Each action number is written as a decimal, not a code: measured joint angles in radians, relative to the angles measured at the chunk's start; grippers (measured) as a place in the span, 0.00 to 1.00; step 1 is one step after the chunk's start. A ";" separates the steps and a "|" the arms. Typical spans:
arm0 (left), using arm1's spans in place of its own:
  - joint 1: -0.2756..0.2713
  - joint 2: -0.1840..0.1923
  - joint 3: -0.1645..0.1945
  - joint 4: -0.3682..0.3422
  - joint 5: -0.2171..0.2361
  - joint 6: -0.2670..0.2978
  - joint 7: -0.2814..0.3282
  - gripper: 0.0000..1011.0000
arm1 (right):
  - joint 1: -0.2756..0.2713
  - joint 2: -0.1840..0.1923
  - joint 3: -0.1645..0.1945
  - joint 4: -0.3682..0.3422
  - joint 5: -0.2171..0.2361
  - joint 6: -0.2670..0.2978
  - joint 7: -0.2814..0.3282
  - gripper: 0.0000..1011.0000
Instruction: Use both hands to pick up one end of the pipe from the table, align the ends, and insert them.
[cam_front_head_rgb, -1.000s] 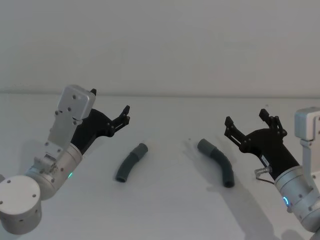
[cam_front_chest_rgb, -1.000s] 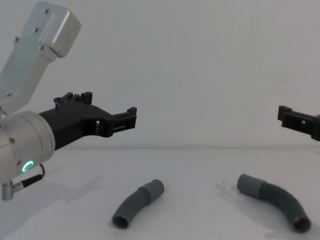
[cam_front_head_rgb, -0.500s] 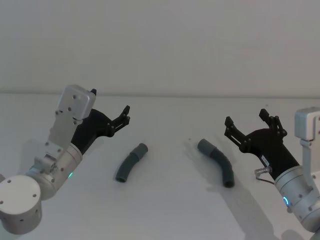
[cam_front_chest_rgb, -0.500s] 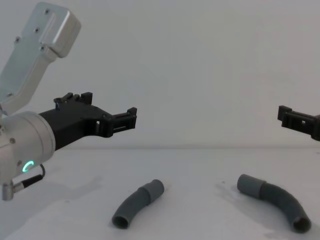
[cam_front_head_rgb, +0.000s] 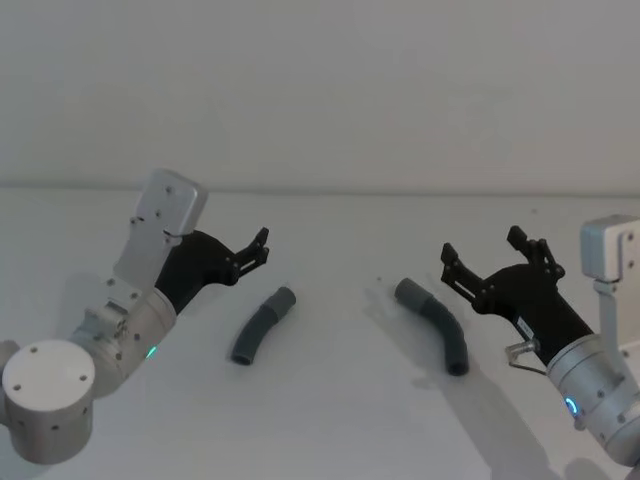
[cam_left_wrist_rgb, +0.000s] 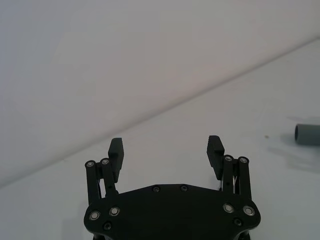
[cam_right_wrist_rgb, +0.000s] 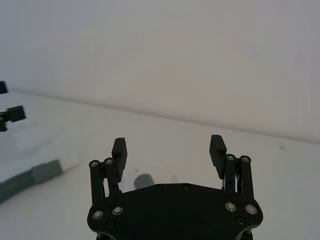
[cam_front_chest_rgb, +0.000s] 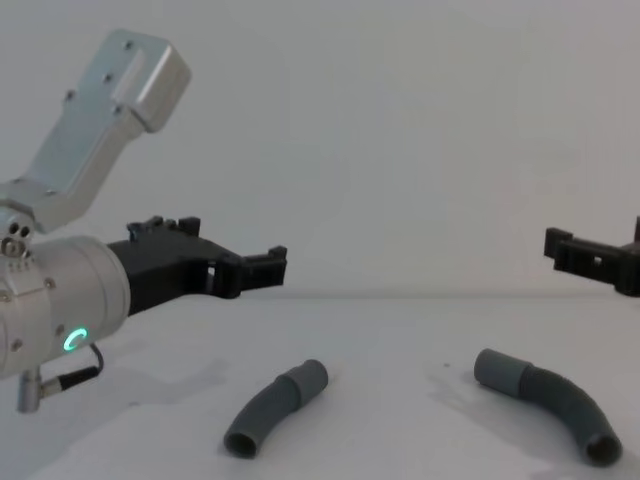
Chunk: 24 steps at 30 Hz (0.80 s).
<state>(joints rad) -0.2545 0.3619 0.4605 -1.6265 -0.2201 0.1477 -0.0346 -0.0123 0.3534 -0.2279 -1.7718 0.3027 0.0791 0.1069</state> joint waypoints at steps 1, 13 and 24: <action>-0.002 -0.001 0.002 -0.002 -0.004 0.020 -0.005 0.99 | 0.000 0.004 -0.002 -0.004 0.002 0.013 0.007 0.99; -0.022 0.005 0.022 -0.030 -0.027 0.177 -0.063 0.99 | -0.002 0.056 -0.016 -0.035 0.009 0.158 0.061 0.99; -0.041 0.010 0.043 -0.065 -0.031 0.302 -0.102 0.99 | -0.008 0.084 -0.015 -0.046 0.013 0.235 0.096 0.99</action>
<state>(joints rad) -0.2954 0.3719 0.5039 -1.6915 -0.2508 0.4494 -0.1368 -0.0199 0.4378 -0.2428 -1.8173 0.3157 0.3146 0.2027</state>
